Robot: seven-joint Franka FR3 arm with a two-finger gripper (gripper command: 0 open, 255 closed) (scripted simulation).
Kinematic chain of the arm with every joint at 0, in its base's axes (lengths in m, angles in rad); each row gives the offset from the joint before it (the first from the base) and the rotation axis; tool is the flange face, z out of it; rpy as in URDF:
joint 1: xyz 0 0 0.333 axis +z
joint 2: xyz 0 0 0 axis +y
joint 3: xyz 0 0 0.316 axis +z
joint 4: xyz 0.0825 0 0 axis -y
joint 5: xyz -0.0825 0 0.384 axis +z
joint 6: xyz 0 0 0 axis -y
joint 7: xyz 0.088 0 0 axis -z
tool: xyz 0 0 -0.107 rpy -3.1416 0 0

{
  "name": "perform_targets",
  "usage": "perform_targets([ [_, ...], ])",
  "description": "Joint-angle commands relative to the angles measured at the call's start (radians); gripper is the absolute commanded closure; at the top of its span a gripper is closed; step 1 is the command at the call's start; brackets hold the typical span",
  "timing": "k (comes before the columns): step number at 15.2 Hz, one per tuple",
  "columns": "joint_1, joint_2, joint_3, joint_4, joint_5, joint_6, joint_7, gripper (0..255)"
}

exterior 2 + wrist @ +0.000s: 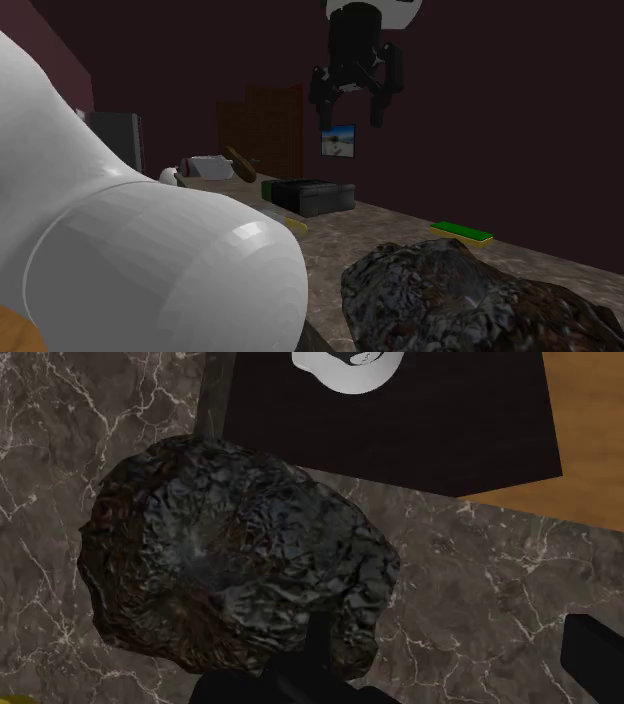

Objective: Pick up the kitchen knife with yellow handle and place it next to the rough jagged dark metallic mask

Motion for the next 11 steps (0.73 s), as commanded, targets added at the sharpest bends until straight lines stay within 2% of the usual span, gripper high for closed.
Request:
perform_targets([
  [1, 0.0, 0.0, 0.0, 0.0, 0.0, 0.0, 0.0, 0],
  [11, 0.128, 0.281, 0.007, 0.026, 0.009, 0.279, -0.225, 0],
])
